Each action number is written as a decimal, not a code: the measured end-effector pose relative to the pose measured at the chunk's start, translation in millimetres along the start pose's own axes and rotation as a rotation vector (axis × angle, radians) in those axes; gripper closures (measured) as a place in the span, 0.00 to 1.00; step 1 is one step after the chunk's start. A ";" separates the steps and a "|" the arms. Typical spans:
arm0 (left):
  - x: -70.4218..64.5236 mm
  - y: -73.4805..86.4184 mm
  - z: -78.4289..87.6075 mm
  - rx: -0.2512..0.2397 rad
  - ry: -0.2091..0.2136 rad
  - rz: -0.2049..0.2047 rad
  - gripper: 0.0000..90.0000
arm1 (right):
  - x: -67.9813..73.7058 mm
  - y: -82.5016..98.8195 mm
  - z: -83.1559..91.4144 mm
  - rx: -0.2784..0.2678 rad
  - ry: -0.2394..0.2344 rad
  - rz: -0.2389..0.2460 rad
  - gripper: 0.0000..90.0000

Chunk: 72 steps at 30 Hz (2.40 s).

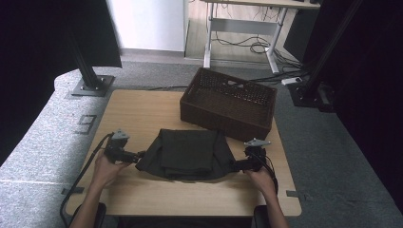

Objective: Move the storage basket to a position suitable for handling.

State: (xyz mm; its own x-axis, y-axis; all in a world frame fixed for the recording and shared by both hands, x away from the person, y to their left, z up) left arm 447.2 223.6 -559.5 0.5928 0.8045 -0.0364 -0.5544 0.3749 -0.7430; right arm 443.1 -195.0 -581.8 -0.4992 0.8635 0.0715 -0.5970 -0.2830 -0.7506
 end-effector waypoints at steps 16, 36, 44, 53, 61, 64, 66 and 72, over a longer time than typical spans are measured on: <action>-15.9 -51.3 -49.9 0.028 0.019 -0.063 0.00 | 29.4 -43.7 -30.9 0.015 -0.033 0.056 0.00; -17.7 -38.7 -98.6 0.086 0.015 -0.042 0.00 | 31.3 -42.2 -78.7 0.060 -0.003 0.057 0.00; -23.5 -27.5 -98.4 0.093 0.047 -0.014 0.00 | 30.6 -32.8 -80.4 0.067 -0.029 -0.018 0.00; -30.1 -16.2 -91.1 0.081 0.090 0.018 0.00 | 37.1 -25.2 -74.6 0.052 -0.046 -0.025 0.01; -45.2 -7.8 -76.1 0.073 0.040 -0.052 0.01 | 46.1 -15.1 -64.0 0.045 -0.063 -0.001 0.02; -49.8 -4.5 -71.0 0.063 0.026 -0.058 0.03 | 49.4 -12.7 -60.6 0.036 -0.060 0.009 0.02; -51.5 -2.6 -68.8 0.062 0.023 -0.060 0.03 | 52.2 -10.1 -58.0 0.030 -0.064 0.013 0.02; -61.1 6.8 -58.6 0.063 0.028 -0.069 0.03 | 59.7 -1.7 -49.8 0.036 -0.085 0.023 0.03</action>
State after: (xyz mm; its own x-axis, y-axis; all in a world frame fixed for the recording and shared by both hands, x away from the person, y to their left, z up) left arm 441.4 150.0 -601.5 0.6465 0.7629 -0.0064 -0.5469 0.4577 -0.7010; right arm 445.5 -122.1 -609.0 -0.5635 0.8186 0.1111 -0.6064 -0.3185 -0.7286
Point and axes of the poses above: each handheld gripper's, and its own axes: z roughly backward along the jaws, y roughly out of its underside, x roughly to its left, the point moved 9 cm from there along -z, roughly forward along the jaws, and after that the axes turned 2 degrees about -x, right-handed, at the moved point
